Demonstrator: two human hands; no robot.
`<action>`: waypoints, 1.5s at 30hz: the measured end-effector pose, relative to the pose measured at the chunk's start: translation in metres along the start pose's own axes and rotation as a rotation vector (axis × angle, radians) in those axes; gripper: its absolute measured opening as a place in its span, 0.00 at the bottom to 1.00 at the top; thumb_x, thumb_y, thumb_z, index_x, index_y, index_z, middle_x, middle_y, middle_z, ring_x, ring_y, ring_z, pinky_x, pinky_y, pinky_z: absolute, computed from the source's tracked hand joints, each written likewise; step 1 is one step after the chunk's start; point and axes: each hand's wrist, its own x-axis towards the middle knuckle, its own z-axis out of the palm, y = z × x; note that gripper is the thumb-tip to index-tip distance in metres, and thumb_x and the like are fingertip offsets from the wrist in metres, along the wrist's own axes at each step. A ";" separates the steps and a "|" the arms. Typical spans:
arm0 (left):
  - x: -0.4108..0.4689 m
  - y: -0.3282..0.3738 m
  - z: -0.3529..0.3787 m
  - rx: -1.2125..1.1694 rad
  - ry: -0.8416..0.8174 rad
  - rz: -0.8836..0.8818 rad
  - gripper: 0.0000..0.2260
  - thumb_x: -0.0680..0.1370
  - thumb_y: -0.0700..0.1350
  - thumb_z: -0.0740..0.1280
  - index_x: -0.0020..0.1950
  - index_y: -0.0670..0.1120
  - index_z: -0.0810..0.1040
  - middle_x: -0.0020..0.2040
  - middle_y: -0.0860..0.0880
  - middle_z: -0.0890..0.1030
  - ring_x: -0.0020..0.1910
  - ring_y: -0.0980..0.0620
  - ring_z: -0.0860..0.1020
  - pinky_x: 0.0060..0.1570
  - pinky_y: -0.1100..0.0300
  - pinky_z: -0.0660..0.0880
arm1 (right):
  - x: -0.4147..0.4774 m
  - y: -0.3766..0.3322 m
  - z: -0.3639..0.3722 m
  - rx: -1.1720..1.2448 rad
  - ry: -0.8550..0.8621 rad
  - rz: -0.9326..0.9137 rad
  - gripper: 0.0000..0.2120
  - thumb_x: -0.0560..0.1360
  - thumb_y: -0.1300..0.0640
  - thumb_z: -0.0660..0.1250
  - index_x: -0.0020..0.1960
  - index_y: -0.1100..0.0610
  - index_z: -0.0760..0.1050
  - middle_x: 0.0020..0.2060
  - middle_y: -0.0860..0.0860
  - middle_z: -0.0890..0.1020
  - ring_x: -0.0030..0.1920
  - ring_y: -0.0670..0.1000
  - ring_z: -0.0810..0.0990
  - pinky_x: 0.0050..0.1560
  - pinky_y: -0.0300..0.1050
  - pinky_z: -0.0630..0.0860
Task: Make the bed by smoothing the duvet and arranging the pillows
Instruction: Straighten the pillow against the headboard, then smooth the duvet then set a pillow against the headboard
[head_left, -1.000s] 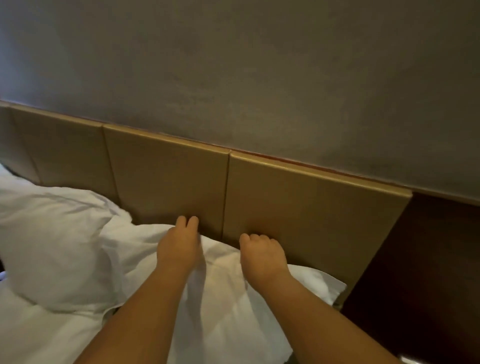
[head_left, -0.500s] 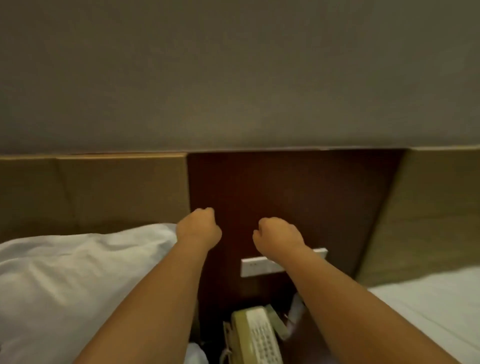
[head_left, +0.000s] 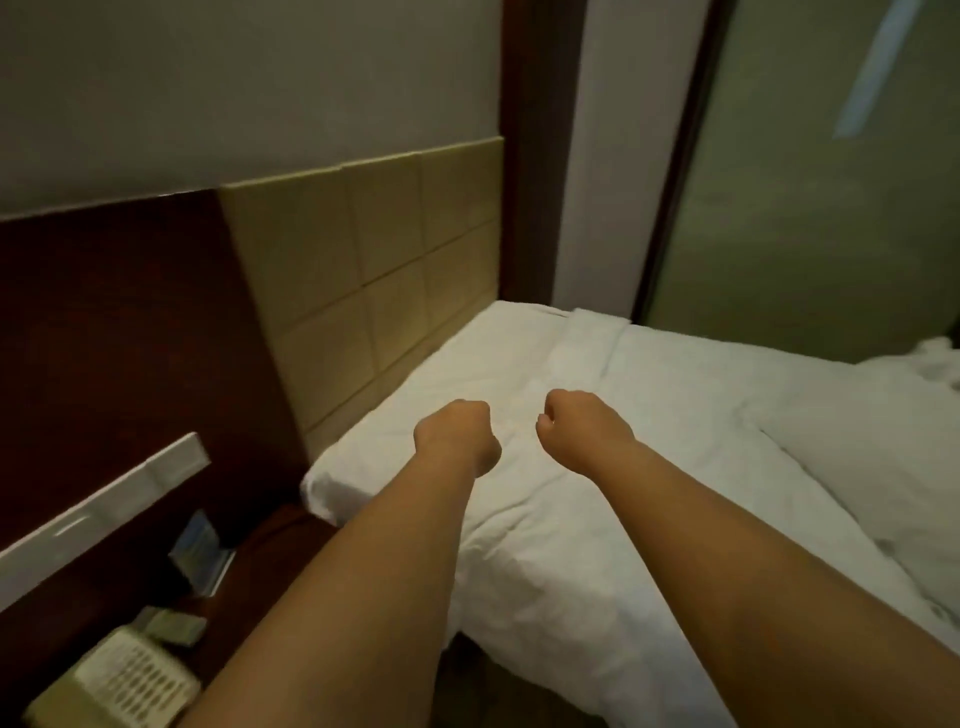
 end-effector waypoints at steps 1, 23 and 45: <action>0.007 0.024 0.004 0.005 -0.013 0.040 0.10 0.76 0.39 0.58 0.53 0.47 0.74 0.49 0.49 0.76 0.45 0.48 0.75 0.40 0.58 0.70 | 0.000 0.023 -0.003 0.010 0.012 0.046 0.10 0.79 0.53 0.56 0.52 0.57 0.73 0.47 0.53 0.79 0.46 0.54 0.78 0.47 0.49 0.76; 0.257 0.328 0.151 0.136 -0.328 0.572 0.12 0.77 0.39 0.59 0.58 0.45 0.77 0.55 0.49 0.78 0.53 0.48 0.79 0.43 0.59 0.71 | 0.153 0.341 0.004 -0.161 -0.102 0.562 0.11 0.78 0.59 0.54 0.55 0.58 0.72 0.52 0.55 0.79 0.48 0.56 0.75 0.44 0.45 0.67; 0.289 0.685 0.303 0.041 -0.712 0.338 0.23 0.79 0.60 0.57 0.65 0.45 0.74 0.63 0.48 0.77 0.61 0.47 0.75 0.52 0.56 0.70 | 0.136 0.766 0.007 -0.341 -0.276 0.841 0.36 0.71 0.39 0.66 0.67 0.63 0.65 0.61 0.57 0.71 0.62 0.58 0.71 0.62 0.51 0.70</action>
